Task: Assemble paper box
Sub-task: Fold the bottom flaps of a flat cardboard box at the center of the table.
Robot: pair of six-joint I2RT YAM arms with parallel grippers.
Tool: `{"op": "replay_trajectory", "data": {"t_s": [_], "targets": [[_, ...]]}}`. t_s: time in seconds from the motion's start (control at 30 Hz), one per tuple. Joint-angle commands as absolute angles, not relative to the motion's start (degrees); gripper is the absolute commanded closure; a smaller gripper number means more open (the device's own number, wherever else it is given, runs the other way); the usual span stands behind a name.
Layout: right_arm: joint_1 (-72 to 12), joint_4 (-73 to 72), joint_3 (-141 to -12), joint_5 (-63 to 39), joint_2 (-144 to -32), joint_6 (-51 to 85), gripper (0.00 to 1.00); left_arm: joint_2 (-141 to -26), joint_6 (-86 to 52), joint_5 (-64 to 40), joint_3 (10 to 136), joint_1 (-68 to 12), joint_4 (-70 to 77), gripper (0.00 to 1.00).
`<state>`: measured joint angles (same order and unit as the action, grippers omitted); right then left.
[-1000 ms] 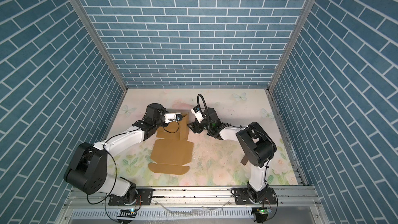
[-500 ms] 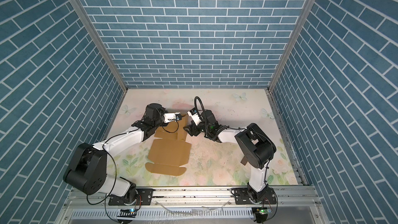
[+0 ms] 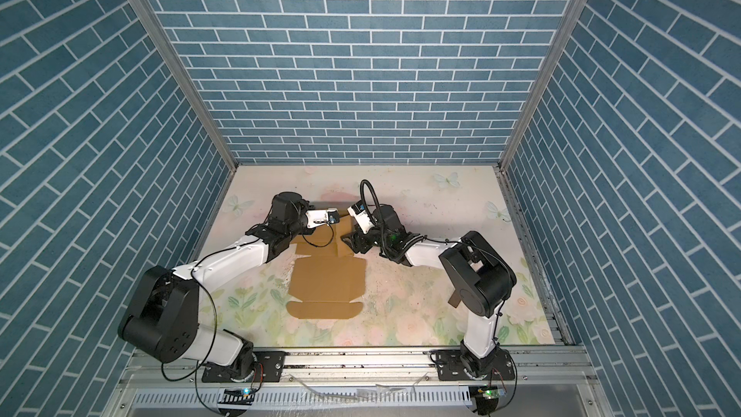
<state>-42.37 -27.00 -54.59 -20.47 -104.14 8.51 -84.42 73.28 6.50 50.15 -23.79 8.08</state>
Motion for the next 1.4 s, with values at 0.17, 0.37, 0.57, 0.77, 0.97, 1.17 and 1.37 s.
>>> {"op": "replay_trajectory", "data": {"t_s": [0.17, 0.37, 0.57, 0.77, 0.97, 1.17, 1.37], "targets": [[-40.98, -29.31, -57.44, -10.74, -106.22, 6.25, 0.34, -84.48, 74.42, 3.52, 50.79, -24.54, 10.2, 1.0], [-40.08, -30.8, -56.52, -6.83, -105.71, 6.05, 0.34, -85.16, 76.48, 4.37, 48.82, -25.21, 11.92, 1.0], [-39.99, -33.72, -55.32, -5.47, -106.43, 5.97, 0.33, -86.74, 77.1, 4.29, 47.39, -25.88, 11.64, 0.99], [-39.54, -35.6, -54.33, -7.84, -106.26, 5.02, 0.31, -89.58, 77.18, 5.12, 48.08, -26.9, 10.72, 0.99], [-38.5, -37.1, -53.51, -9.15, -106.35, 7.68, 0.27, -90.97, 76.67, 6.75, 48.98, -27.69, 9.73, 0.99], [-38.49, -40.36, -54.14, -6.78, -107.05, 12.35, 0.11, -90.8, 76.65, 6.97, 47.96, -28.13, 9.8, 0.99], [-38.5, -41.18, -55.49, -4.75, -108.85, 15.09, 0.05, -90.8, 77.17, 7.18, 47.48, -28.78, 9.04, 1.0]]}}
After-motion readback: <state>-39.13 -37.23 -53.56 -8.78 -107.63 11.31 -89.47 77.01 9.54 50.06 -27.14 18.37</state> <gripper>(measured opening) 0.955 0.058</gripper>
